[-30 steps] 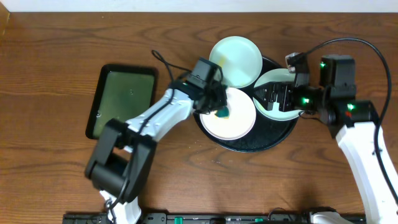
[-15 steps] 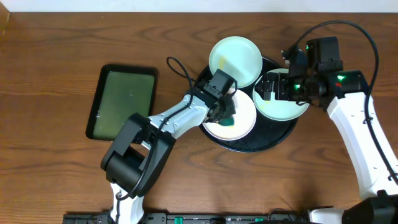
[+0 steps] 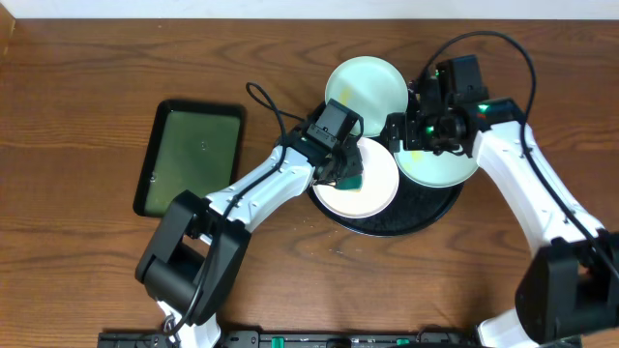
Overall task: Clean dirty plates on tray and stack at the side
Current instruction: 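Hold the pink plate rim with the right gripper, scrub with sponge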
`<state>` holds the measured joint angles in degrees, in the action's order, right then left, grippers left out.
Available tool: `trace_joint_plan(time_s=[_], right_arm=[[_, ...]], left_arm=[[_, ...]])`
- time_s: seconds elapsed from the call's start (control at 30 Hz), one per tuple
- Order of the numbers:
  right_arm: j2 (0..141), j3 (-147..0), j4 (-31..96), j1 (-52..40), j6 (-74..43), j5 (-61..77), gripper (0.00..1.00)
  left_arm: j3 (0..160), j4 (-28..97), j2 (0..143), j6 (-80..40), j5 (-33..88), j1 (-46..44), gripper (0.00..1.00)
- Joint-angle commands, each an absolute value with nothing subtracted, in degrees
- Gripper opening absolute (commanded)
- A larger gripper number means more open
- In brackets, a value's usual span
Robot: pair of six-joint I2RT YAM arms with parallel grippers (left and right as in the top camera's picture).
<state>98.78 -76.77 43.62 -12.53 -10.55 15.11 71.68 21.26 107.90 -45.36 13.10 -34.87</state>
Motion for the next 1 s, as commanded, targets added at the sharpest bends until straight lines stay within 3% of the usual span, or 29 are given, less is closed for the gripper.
trace_joint_plan(time_s=[0.0, 0.43, 0.57, 0.97], right_arm=[[100.0, -77.7, 42.3, -12.9, -8.1, 14.6, 0.84], [110.8, -77.7, 32.8, -14.2, -0.1, 15.1, 0.77], [114.0, -77.7, 32.8, -15.8, 2.3, 15.7, 0.70], [114.1, -78.0, 31.7, -16.9, 6.3, 12.8, 0.69]], left_arm=[[71.5, 22.4, 107.2, -44.6, 12.4, -34.7, 0.42], [71.5, 23.4, 107.3, -44.6, 11.1, -34.7, 0.42], [71.5, 25.3, 107.3, -44.6, 6.8, -34.7, 0.42], [71.5, 25.5, 107.3, -44.6, 6.7, -34.7, 0.42]])
